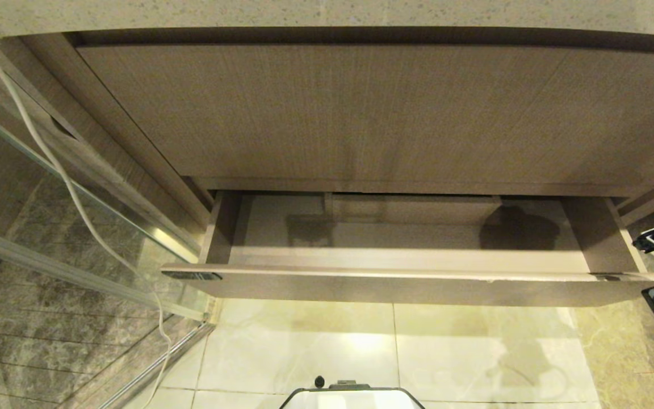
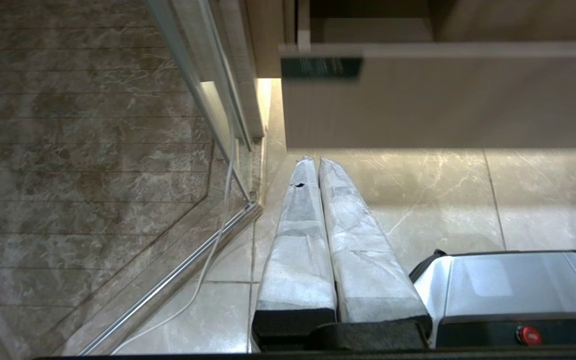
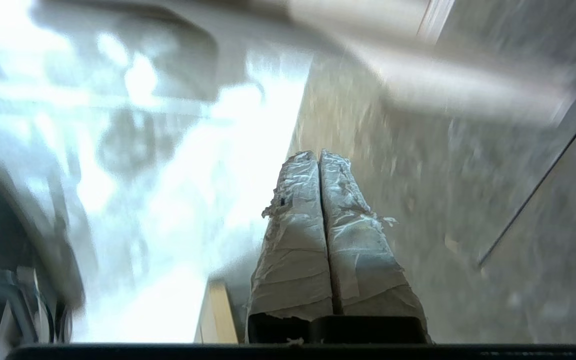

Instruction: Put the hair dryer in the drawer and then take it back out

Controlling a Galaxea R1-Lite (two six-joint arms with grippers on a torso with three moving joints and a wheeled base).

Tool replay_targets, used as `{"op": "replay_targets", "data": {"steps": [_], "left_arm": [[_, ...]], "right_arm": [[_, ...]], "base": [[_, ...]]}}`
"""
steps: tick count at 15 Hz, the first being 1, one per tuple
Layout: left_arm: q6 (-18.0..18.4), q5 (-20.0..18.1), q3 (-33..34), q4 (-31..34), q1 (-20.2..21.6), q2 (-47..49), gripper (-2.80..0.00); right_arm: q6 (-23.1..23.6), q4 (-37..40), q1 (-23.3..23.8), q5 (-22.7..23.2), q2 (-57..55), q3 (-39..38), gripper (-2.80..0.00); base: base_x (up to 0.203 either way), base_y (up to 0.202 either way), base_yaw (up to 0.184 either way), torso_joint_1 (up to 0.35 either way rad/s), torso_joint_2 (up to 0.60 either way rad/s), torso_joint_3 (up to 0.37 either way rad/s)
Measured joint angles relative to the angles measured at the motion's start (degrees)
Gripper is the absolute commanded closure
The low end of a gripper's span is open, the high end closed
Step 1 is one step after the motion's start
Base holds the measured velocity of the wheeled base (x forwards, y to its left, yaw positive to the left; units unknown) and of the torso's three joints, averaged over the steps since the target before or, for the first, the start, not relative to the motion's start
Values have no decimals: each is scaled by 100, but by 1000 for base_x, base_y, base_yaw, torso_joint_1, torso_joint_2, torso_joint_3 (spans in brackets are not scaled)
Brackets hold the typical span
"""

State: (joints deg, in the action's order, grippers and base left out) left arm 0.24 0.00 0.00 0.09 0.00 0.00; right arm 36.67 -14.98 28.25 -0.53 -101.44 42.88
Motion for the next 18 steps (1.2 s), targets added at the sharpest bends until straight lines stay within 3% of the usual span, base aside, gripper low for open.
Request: {"op": "replay_targets", "data": {"steps": [2,4,12,18], "left_arm": [[2,0,0,1,0,0,0],[0,-2,0,1,0,0,0],[1,0,0,2,0,0,0],[2,0,0,1,0,0,0]], "right_arm": [[-321,-642,-77,422,-40,55,0],[-545,-1011,-109,563,-62,97,0],[-677,-318,-149,976,1156,-559,0],[-1741,489,-165,957,3103,-1343,0]], "base": [[0,0,0,0,0,0],[0,0,0,0,0,0],[0,0,0,0,0,0],[0,0,0,0,0,0]]}}
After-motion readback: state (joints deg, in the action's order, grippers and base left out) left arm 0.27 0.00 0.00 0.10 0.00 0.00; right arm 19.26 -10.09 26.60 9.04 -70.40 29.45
